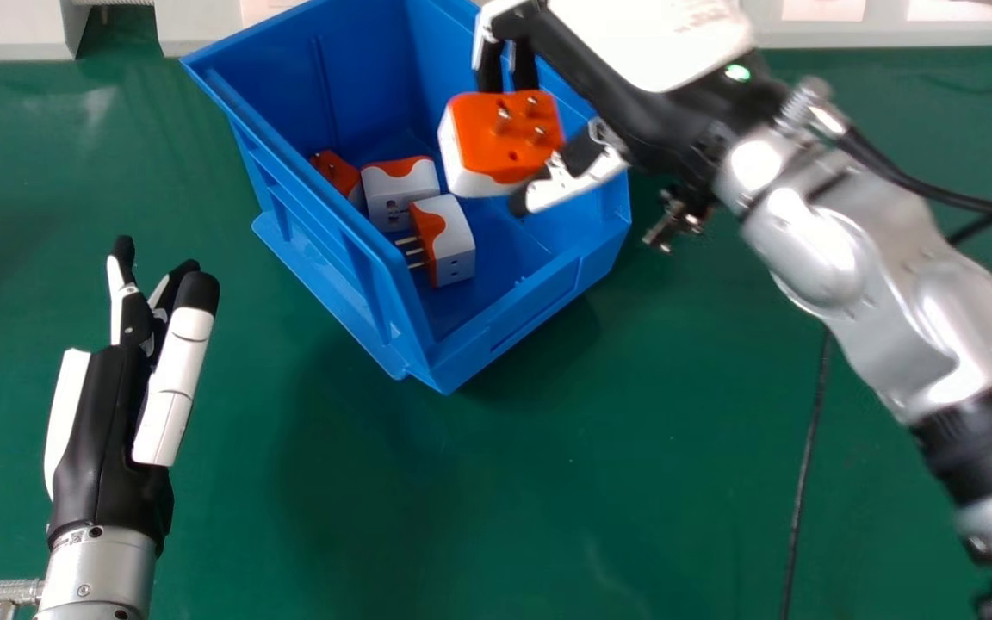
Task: Pick all objects and put in blue box
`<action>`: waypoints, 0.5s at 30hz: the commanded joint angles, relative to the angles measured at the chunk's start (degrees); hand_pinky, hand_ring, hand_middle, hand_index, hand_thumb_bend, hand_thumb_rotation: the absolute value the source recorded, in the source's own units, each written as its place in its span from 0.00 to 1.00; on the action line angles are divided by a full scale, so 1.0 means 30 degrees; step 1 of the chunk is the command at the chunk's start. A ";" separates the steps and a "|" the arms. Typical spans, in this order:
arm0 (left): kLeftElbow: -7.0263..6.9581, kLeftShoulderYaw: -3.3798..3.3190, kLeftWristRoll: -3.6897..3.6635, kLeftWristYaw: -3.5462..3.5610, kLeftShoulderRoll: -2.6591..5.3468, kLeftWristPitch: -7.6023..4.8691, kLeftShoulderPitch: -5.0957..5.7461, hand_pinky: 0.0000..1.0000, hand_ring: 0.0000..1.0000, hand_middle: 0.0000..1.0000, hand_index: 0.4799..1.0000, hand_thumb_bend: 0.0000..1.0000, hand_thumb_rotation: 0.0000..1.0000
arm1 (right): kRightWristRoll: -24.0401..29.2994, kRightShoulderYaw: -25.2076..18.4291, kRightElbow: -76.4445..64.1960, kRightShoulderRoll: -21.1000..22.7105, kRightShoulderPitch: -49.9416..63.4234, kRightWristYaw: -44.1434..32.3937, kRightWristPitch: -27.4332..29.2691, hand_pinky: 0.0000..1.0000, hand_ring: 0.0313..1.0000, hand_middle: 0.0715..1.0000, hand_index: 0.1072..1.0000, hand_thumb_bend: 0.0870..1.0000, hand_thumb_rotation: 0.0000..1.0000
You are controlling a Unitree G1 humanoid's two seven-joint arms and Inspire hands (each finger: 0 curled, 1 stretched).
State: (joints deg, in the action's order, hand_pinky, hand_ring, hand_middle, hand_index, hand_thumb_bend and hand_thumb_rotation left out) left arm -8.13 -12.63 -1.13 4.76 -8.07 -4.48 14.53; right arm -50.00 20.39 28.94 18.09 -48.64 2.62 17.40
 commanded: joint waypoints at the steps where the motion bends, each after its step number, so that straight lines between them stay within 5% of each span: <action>1: -0.0436 0.0009 -0.0079 -0.0045 -0.0096 -0.0298 0.0008 0.92 0.94 0.94 0.93 0.76 0.92 | -0.0252 0.0388 0.1529 -0.0690 -0.2228 0.1344 -0.0472 0.03 0.03 0.06 0.41 0.43 0.15; 15: -0.1151 0.0226 -0.0051 -0.0159 0.0169 -0.0072 0.0461 0.92 0.94 0.94 0.93 0.75 0.92 | -0.0725 0.3291 1.0298 -0.4556 -0.7486 0.3653 -0.3254 0.03 0.04 0.07 0.41 0.44 0.14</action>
State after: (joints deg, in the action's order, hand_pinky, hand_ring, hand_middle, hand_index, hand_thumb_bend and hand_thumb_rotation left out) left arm -9.97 -12.13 -1.11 4.58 -7.58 -4.30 15.62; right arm -52.63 30.08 59.43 4.89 -67.11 11.99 7.99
